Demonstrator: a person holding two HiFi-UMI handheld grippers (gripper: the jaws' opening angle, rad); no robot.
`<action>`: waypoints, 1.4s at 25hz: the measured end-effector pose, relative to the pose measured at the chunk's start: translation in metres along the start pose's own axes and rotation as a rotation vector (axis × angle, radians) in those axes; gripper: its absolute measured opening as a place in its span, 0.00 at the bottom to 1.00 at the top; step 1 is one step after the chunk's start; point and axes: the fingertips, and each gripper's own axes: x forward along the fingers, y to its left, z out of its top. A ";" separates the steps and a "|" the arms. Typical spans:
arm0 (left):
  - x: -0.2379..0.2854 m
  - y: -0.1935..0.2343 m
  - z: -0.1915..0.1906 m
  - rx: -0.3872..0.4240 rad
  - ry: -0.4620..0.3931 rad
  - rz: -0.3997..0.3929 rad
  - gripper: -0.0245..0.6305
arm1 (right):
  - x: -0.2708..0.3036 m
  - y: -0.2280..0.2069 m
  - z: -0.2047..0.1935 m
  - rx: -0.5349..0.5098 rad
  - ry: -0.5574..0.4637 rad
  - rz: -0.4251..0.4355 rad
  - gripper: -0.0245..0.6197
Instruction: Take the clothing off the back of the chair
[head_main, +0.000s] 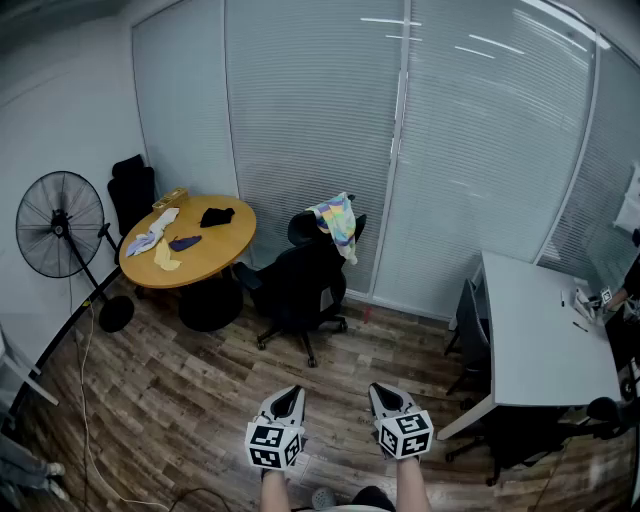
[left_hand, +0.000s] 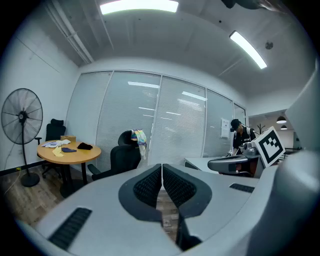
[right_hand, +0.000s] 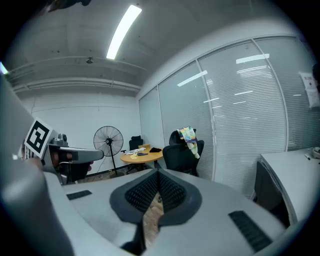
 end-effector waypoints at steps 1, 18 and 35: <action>0.000 0.001 0.000 0.001 0.001 0.001 0.08 | 0.000 0.000 0.001 -0.001 -0.001 0.000 0.07; 0.022 0.015 -0.015 -0.011 0.036 0.019 0.08 | 0.019 -0.020 -0.008 0.058 -0.022 -0.016 0.07; 0.172 0.090 0.045 0.021 0.053 0.119 0.09 | 0.184 -0.108 0.053 0.074 -0.006 0.108 0.07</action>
